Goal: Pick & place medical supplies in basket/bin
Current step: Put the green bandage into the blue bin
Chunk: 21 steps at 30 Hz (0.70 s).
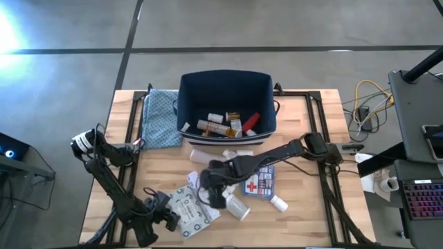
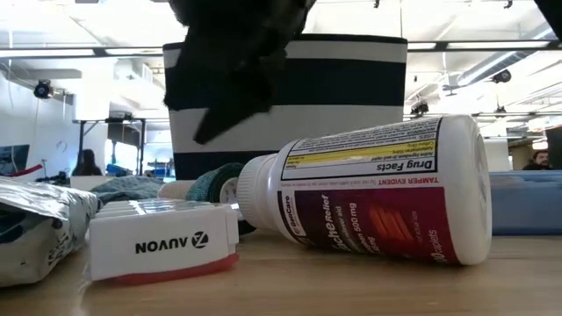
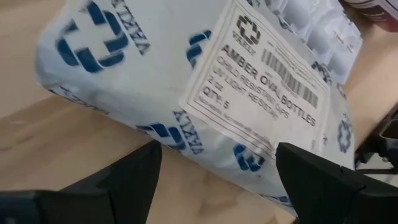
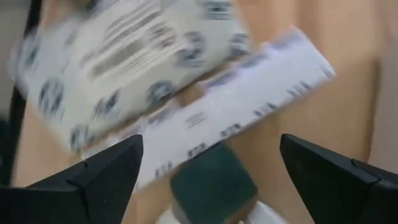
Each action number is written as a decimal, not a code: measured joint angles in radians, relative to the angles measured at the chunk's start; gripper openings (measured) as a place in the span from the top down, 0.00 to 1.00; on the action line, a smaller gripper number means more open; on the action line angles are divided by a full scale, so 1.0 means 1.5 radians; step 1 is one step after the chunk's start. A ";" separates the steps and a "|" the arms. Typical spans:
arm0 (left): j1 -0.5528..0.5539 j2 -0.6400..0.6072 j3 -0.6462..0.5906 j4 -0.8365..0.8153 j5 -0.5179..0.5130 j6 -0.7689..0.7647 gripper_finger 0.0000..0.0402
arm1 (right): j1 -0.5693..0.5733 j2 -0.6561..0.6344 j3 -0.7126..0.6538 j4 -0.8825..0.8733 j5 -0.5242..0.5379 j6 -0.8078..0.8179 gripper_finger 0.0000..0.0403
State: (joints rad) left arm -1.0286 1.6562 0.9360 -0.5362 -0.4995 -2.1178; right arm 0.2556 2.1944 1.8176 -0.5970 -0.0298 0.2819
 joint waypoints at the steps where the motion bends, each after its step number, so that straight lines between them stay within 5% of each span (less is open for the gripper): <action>1: 0.000 0.000 0.000 -0.006 0.000 0.000 0.27 | 0.006 0.000 0.001 -0.002 0.000 -0.054 0.09; 7: 0.000 0.000 0.000 -0.011 0.000 0.000 0.27 | 0.029 0.002 -0.025 0.000 0.020 -0.246 0.09; 21: 0.000 0.000 0.000 -0.020 -0.002 0.000 0.27 | 0.005 0.002 -0.076 0.008 0.004 -0.211 0.09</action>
State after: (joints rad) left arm -1.0286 1.6558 0.9356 -0.5664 -0.5030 -2.1181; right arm 0.2638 2.1971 1.7033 -0.5849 -0.0235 -0.0348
